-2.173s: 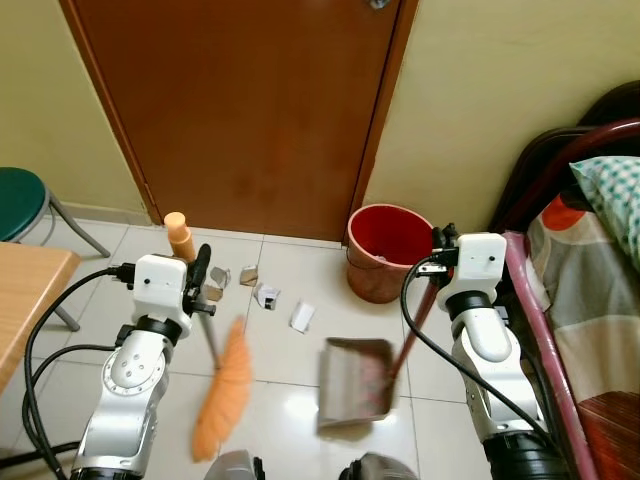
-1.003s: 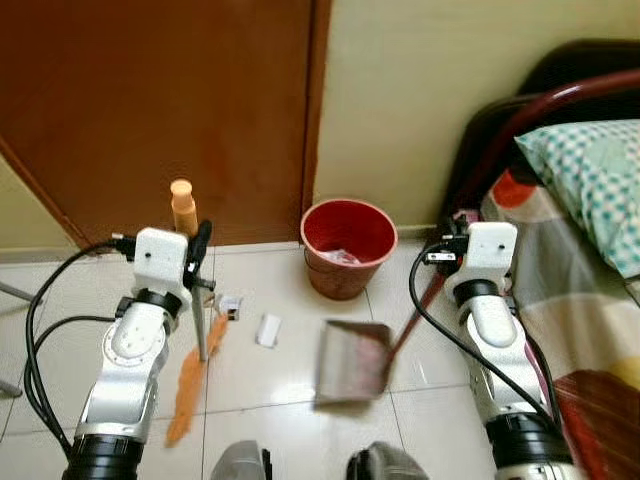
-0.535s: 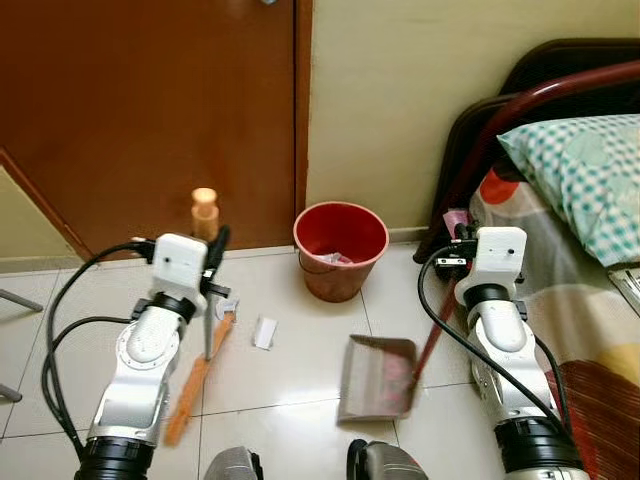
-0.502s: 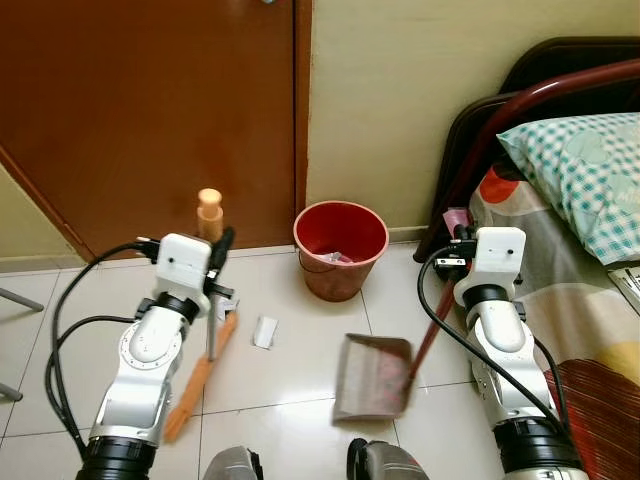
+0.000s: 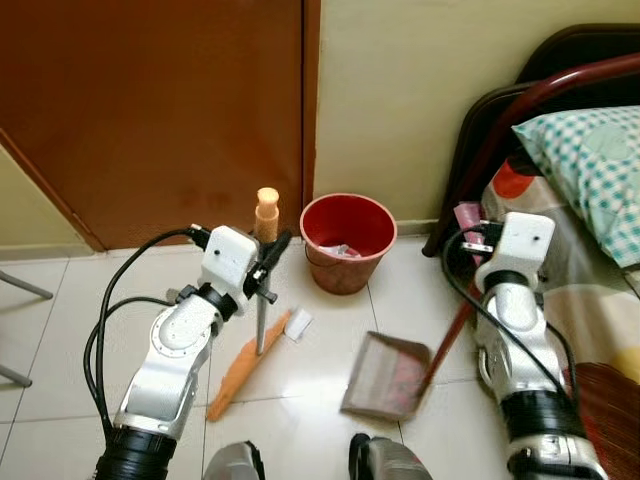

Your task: Sweep floor

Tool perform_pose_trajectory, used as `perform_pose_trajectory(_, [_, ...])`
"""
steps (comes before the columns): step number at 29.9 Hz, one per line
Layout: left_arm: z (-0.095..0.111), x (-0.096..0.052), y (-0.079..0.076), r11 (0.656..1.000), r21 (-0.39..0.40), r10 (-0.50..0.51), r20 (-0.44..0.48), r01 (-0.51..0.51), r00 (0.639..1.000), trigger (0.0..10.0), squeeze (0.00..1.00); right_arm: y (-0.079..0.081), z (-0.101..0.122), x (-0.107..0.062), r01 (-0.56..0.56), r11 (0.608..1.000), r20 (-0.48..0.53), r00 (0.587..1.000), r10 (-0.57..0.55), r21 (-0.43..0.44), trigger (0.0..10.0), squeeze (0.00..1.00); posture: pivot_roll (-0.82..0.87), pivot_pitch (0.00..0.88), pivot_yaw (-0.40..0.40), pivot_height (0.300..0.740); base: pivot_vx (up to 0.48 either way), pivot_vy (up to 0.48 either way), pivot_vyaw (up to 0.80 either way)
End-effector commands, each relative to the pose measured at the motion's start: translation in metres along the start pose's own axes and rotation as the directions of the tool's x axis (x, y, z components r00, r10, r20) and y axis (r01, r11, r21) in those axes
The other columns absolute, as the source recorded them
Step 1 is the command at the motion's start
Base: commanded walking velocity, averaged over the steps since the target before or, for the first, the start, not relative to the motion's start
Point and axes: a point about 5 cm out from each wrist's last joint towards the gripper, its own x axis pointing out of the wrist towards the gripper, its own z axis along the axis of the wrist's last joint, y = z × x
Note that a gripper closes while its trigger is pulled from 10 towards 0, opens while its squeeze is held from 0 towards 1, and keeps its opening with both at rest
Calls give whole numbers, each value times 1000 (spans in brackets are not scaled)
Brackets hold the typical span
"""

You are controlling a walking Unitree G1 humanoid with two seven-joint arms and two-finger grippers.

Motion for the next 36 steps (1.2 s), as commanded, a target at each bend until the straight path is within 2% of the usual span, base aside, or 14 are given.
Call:
perform_pose_trajectory(1, [12, 2, -9, 998, -31, -59, 49, 61, 997, 10000, 0, -5, 3, 4, 31, 1000, 8, 999, -31, 0, 10000, 0, 25, 191, -12, 740, 0, 0, 0])
perform_pose_trajectory(5, [24, -2, -30, 973, -165, -148, 91, 161, 985, 10000, 0, -15, 3, 9, 102, 995, -10, 995, -103, -9, 10000, 0, 28, 204, -17, 740, 0, 0, 0])
perform_pose_trajectory(10, [26, -1, -44, 953, -182, -223, 112, 241, 968, 10000, 0, -10, 5, 12, 92, 996, -10, 996, -93, -17, 10000, 0, 28, 205, -29, 740, 0, 0, 0])
perform_pose_trajectory(12, [26, -1, -44, 953, -182, -223, 112, 241, 968, 10000, 0, -10, 5, 12, 92, 996, -10, 996, -93, -17, 10000, 0, 28, 205, -29, 740, 0, 0, 0])
perform_pose_trajectory(16, [30, 4, -55, 936, -200, -265, 147, 291, 953, 10000, 0, 2, 1, 9, 63, 998, -30, 998, -63, -10, 10000, 0, 24, 187, -50, 740, 0, 0, 0])
perform_pose_trajectory(21, [41, 10, -55, 930, -240, -236, 190, 279, 953, 10000, 0, 25, -3, 8, -21, 1000, -56, 998, 22, 11, 10000, 0, 30, 195, -70, 740, 0, 0, 0])
perform_pose_trajectory(22, [41, 10, -55, 930, -240, -236, 190, 279, 953, 10000, 0, 25, -3, 8, -21, 1000, -56, 998, 22, 11, 10000, 0, 30, 195, -70, 740, 0, 0, 0])
perform_pose_trajectory(24, [49, 11, -47, 934, -263, -192, 203, 242, 960, 10000, 0, 46, -5, 6, -112, 993, -70, 991, 115, 50, 10000, 0, 43, 192, -75, 740, 0, 0, 0])
perform_pose_trajectory(28, [56, 10, -32, 950, -248, -137, 216, 190, 967, 10000, 0, 64, -7, 2, -196, 979, -85, 976, 201, 63, 10000, 0, 46, 183, -77, 740, 0, 0, 0])
perform_pose_trajectory(29, [61, 8, -20, 961, -229, -104, 223, 156, 969, 10000, 0, 70, -8, 0, -231, 971, -92, 967, 237, 65, 10000, 0, 46, 179, -77, 740, 0, 0, 0])
perform_pose_trajectory(36, [69, 1, 15, 986, -165, 4, 233, 36, 973, 10000, 0, 74, -15, -3, -279, 959, -108, 953, 283, 51, 10000, 0, 45, 159, -76, 740, 0, 0, 0])
